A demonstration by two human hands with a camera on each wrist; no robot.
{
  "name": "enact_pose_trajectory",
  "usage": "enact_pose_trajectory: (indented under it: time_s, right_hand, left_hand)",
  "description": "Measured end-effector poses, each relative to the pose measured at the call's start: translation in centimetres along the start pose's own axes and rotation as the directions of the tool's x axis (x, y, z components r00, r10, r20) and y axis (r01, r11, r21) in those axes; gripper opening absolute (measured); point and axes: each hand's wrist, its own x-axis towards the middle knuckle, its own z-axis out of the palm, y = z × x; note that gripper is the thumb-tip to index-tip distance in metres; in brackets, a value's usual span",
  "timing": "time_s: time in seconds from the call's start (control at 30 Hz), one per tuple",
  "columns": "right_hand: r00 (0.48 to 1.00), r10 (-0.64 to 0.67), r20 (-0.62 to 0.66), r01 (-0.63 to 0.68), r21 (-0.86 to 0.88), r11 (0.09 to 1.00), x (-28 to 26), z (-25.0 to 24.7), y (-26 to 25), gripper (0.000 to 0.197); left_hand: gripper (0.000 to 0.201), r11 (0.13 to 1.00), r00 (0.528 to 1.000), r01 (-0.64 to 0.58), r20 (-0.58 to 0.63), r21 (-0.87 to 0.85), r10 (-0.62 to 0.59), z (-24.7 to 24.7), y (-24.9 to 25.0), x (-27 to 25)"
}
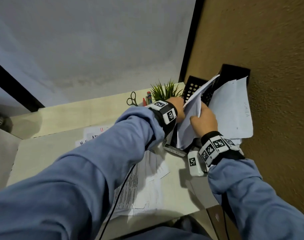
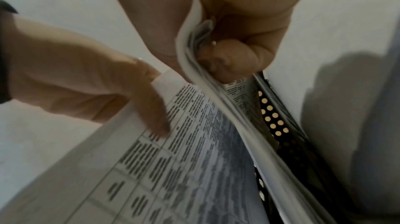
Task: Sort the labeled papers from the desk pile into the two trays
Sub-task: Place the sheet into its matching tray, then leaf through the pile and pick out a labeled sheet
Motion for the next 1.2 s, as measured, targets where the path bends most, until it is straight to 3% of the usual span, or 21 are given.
enact_pose_trajectory:
  time_s: [0.07,0.2,0.27,0.37,0.47,0.57,0.67,0.73,0.8,0.87,0.93,1.0,1.03,1.1,1.2]
  right_hand:
    - [1.000,0.018,-0.004,-0.018,-0.039,0.999,-0.1,0.4,0.4,0.060]
    - [0.996,0.038,-0.083,-0.047,-0.114,0.992,0.0,0.5,-0.2,0.063]
    - [0.993,0.059,-0.105,-0.075,-0.151,0.986,0.1,0.7,-0.6,0.064]
    - [0.999,0.046,-0.014,-0.048,-0.152,0.987,-0.1,1.6,-0.8,0.055]
    - [0.999,-0.005,0.049,0.009,-0.083,0.997,-0.4,2.2,-0.6,0.047]
    - [0.999,-0.038,-0.014,0.038,-0.004,0.999,-0.9,2.3,-0.7,0.049]
    - [0.978,-0.124,-0.167,0.149,0.145,0.978,-2.9,2.5,-1.6,0.034]
    - [0.950,-0.241,-0.197,0.284,0.236,0.929,-5.3,3.3,-2.5,0.013]
    - [0.935,-0.344,-0.084,0.354,0.249,0.901,-7.7,5.0,-2.7,0.014]
    - [0.926,-0.362,0.111,0.332,0.221,0.917,-9.6,7.8,-2.1,0.020]
    - [0.916,-0.286,0.283,0.247,0.166,0.955,-10.7,10.8,-1.2,0.017]
    - [0.903,-0.134,0.409,0.097,0.109,0.989,-11.0,13.6,-0.1,0.010]
    - [0.891,-0.035,0.453,0.012,0.054,0.998,-11.1,14.8,0.5,0.022]
    - [0.876,0.120,0.467,-0.102,-0.063,0.993,-11.0,16.9,1.8,0.037]
    - [0.884,0.235,0.404,-0.186,-0.158,0.970,-11.1,19.0,3.0,0.027]
  left_hand:
    - [0.030,0.999,0.999,0.043,0.004,0.021,-0.043,0.9,-0.5,-0.1]
    - [0.031,0.983,0.977,0.028,-0.202,-0.180,-0.065,0.4,-0.8,-0.4]
    - [0.032,0.966,0.979,0.010,-0.195,-0.257,-0.061,0.6,-1.0,-0.6]
    - [0.043,0.918,0.984,-0.003,-0.166,-0.397,-0.069,1.7,-1.7,-1.5]
    - [0.050,0.793,0.971,0.001,-0.188,-0.609,-0.145,2.9,-3.8,-3.0]
    - [0.031,0.623,0.939,0.037,-0.186,-0.781,-0.288,4.6,-8.4,-5.4]
    - [0.011,0.606,0.839,0.190,-0.193,-0.772,-0.508,7.3,-15.3,-8.5]
    - [0.018,0.618,0.752,0.393,-0.148,-0.681,-0.642,9.4,-20.0,-10.9]
    - [0.030,0.573,0.658,0.602,-0.062,-0.555,-0.751,11.5,-23.9,-13.2]
    - [0.035,0.504,0.566,0.735,0.002,-0.454,-0.824,13.3,-26.3,-15.2]
    - [0.039,0.450,0.509,0.785,0.029,-0.425,-0.860,14.7,-27.2,-16.5]
    - [0.042,0.435,0.498,0.787,0.032,-0.438,-0.867,15.7,-27.2,-17.4]
    - [0.045,0.436,0.499,0.779,0.024,-0.451,-0.867,16.1,-27.1,-17.7]
    - [0.049,0.443,0.503,0.755,-0.006,-0.483,-0.864,16.6,-26.8,-17.9]
    - [0.050,0.473,0.545,0.708,-0.020,-0.525,-0.838,16.9,-26.6,-17.9]
